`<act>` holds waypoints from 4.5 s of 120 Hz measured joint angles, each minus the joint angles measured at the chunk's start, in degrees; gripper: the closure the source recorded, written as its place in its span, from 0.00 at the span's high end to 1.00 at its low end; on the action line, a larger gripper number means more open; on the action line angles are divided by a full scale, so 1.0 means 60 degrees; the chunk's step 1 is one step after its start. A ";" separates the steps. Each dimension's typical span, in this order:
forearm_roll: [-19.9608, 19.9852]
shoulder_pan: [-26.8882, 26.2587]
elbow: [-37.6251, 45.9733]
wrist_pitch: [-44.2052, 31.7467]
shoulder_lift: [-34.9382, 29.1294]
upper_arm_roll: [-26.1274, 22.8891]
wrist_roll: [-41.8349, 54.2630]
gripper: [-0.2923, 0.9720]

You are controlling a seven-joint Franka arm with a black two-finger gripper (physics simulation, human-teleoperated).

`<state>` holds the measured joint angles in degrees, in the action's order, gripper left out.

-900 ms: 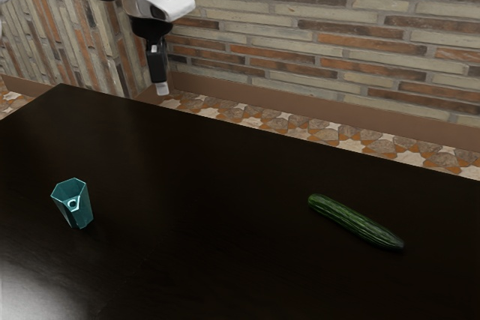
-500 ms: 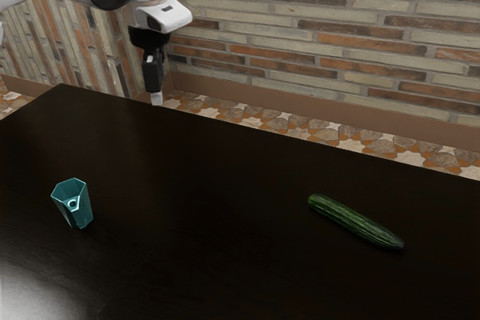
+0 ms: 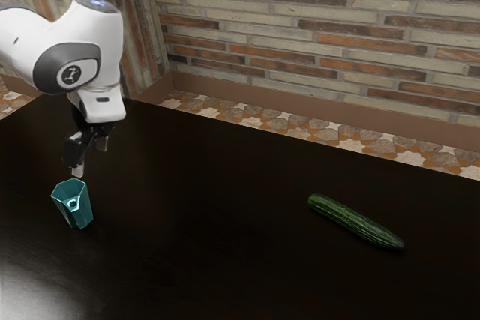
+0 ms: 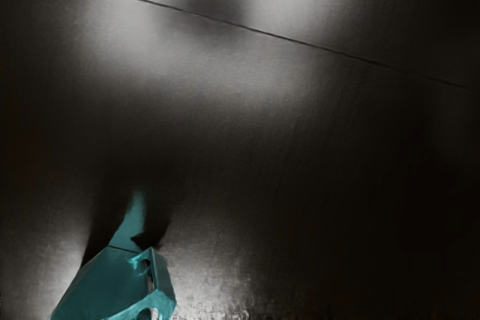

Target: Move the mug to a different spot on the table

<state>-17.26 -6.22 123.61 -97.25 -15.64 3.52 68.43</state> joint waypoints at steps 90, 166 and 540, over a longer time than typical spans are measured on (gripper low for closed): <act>-0.2330 0.1068 0.3998 -0.5442 -0.0237 0.1474 0.7397 0.77; -0.2882 0.2228 0.3927 -0.8297 0.2113 0.1469 0.9484 0.75; -0.2825 0.0594 0.3302 -1.1217 0.3839 -0.0261 0.9474 0.66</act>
<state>-34.20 -2.66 143.42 -164.55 7.39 1.95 125.27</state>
